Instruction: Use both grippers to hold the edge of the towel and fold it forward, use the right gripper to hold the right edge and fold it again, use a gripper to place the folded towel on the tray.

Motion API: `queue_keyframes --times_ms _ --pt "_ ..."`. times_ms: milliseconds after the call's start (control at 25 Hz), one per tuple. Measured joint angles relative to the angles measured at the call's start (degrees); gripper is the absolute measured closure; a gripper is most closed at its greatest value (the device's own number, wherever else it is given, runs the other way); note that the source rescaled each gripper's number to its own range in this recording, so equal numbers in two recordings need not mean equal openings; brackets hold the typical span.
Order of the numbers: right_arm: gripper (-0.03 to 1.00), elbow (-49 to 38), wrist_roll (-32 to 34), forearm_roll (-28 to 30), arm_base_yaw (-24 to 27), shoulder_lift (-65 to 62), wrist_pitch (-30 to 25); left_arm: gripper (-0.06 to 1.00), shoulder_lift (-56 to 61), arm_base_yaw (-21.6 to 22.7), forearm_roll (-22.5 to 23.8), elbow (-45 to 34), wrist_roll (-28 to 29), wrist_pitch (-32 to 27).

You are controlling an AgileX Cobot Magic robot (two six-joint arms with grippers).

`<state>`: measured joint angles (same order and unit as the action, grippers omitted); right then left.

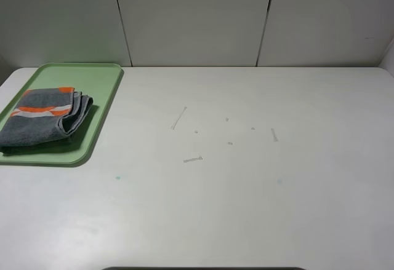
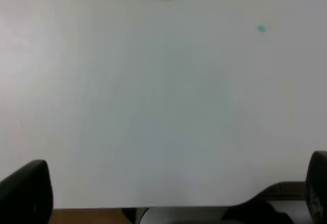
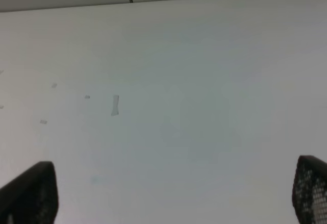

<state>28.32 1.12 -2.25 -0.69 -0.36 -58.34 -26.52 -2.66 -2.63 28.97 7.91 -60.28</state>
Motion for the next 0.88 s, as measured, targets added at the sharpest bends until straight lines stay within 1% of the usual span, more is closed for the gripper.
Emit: queue_keyframes --times_ms 280,360,560,640,800,880 --pt "-0.03 0.0 0.0 0.0 0.0 0.0 0.1 -0.06 7.7 0.0 0.5 -0.6 -3.1 0.1" --pt "-0.03 0.0 0.0 0.0 0.0 0.0 0.1 -0.06 11.3 0.0 -1.0 -0.6 -6.7 0.1" --pt "-0.03 0.0 0.0 0.0 0.0 0.0 0.1 -0.06 17.6 0.0 -5.3 -0.7 -13.1 0.0" --pt "-0.03 0.0 0.0 0.0 0.0 0.0 0.1 -0.06 20.4 0.0 -6.0 -0.7 -14.3 0.0" --pt "-0.03 0.0 0.0 0.0 0.0 0.0 0.1 -0.06 26.0 0.0 -6.3 -0.7 -14.7 -0.1" --pt "-0.03 0.0 0.0 0.0 0.0 0.0 0.1 -0.06 26.8 0.0 -6.5 -0.7 -15.2 -0.2"
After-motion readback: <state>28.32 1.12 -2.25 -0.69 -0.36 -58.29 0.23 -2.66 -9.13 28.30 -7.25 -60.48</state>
